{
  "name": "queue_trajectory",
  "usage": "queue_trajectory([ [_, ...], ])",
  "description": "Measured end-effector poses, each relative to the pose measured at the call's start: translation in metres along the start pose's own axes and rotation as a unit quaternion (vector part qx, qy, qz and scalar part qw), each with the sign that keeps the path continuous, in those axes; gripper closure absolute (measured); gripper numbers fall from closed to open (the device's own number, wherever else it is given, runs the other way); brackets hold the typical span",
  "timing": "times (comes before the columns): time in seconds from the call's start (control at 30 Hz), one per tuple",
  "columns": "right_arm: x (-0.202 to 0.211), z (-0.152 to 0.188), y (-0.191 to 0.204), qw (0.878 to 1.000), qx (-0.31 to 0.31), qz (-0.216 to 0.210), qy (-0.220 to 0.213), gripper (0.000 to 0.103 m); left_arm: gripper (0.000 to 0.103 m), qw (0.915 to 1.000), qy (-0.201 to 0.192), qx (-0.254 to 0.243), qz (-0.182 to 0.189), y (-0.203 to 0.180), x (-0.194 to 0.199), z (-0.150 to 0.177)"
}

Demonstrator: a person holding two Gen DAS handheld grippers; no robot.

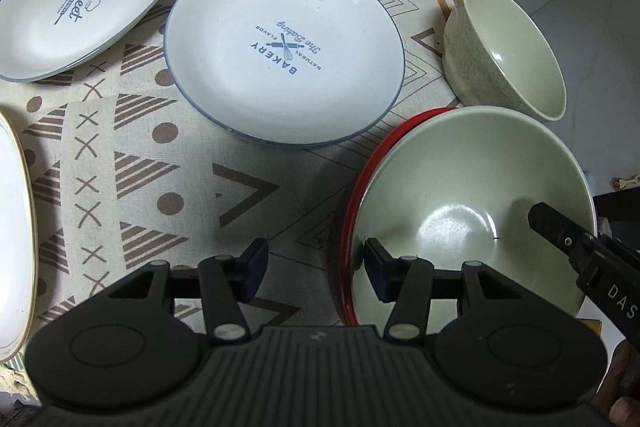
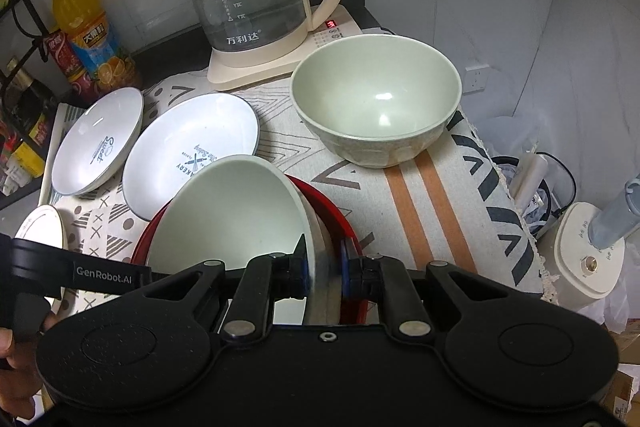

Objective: Organize plates and bowls
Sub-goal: 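Lower the pale green bowl into the red bowl and open the right gripper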

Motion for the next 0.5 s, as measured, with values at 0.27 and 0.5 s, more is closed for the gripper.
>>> queue_trajectory([
  [0.27,0.012,0.002,0.001,1.0,-0.001,0.003,-0.001,0.074,0.052,0.9998,-0.014,0.014,0.008,0.003,0.006,-0.002],
  [0.5,0.012,0.006,-0.019,1.0,-0.019,0.016,-0.003,0.062,0.051,0.9998,-0.013,0.018,0.001,0.003,0.006,-0.003],
])
Point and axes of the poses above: each gripper's, at about its wrist camera, not at the fingertips, and x roughly against the way its jaws point, y to its left, z to its underside, the point moved 4 cm from there along -x, roughly the way its jaws point, and after that the axes turned 6 degrees about -z, right-handed, at the moved point
